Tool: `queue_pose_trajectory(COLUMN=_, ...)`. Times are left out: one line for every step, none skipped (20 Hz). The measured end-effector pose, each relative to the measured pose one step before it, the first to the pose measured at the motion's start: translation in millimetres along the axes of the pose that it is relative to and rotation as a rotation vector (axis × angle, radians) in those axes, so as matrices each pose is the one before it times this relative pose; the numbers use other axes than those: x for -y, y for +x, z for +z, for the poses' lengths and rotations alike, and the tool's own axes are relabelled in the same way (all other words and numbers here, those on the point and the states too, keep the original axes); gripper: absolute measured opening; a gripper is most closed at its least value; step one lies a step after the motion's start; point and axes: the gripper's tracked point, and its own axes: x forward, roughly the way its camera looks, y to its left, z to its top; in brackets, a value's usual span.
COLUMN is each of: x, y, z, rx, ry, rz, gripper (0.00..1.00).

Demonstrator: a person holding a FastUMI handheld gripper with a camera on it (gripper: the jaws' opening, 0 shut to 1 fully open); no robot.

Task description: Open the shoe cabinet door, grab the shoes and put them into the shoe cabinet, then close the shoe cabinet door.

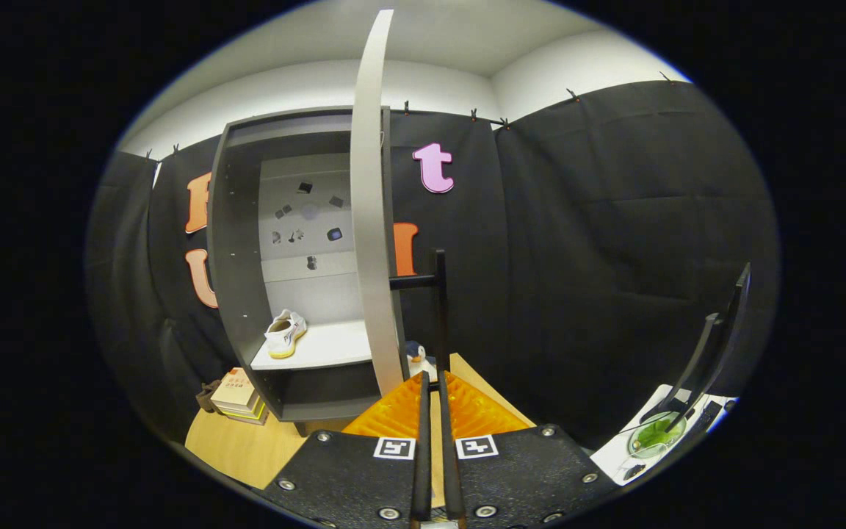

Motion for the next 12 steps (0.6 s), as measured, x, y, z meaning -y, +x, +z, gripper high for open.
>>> queue_pose_trajectory(x=3.98, y=-1.99, z=0.91, rx=0.00488, ry=-0.00248, rz=-0.00830, gripper=0.05)
queue_pose_trajectory(x=3.52, y=-0.57, z=-1.24, rx=-0.00220, ry=0.00233, rz=-0.01032, gripper=0.05)
queue_pose_trajectory(x=3.61, y=-0.87, z=0.11, rx=-0.00147, ry=-0.00295, rz=-0.01066, gripper=0.04)
queue_pose_trajectory(x=1.16, y=-1.32, z=-0.52, rx=-0.00277, ry=0.00140, rz=-0.00489, gripper=0.04)
queue_pose_trajectory(x=-4.21, y=-0.94, z=-0.61, rx=-0.00255, ry=0.01395, rz=0.01676, gripper=0.04)
queue_pose_trajectory(x=-3.90, y=-2.53, z=1.80, rx=-0.00013, ry=0.01150, rz=0.01135, gripper=0.04)
queue_pose_trajectory(x=-4.17, y=-0.45, z=0.21, rx=-0.00041, ry=0.00108, rz=0.01048, gripper=0.04)
queue_pose_trajectory(x=0.13, y=0.35, z=-1.54, rx=-0.00161, ry=-0.00445, rz=0.01100, gripper=0.04)
queue_pose_trajectory(x=-1.71, y=-0.69, z=-1.16, rx=-0.00127, ry=-0.00339, rz=0.01239, gripper=0.04)
queue_pose_trajectory(x=-4.11, y=-1.29, z=-2.14, rx=-0.00470, ry=-0.00336, rz=0.01384, gripper=0.04)
queue_pose_trajectory(x=-5.41, y=0.61, z=-2.36, rx=-0.00559, ry=-0.00578, rz=0.01425, gripper=0.04)
queue_pose_trajectory(x=-3.70, y=-0.02, z=-3.36, rx=-0.00862, ry=-0.00631, rz=0.01005, gripper=0.04)
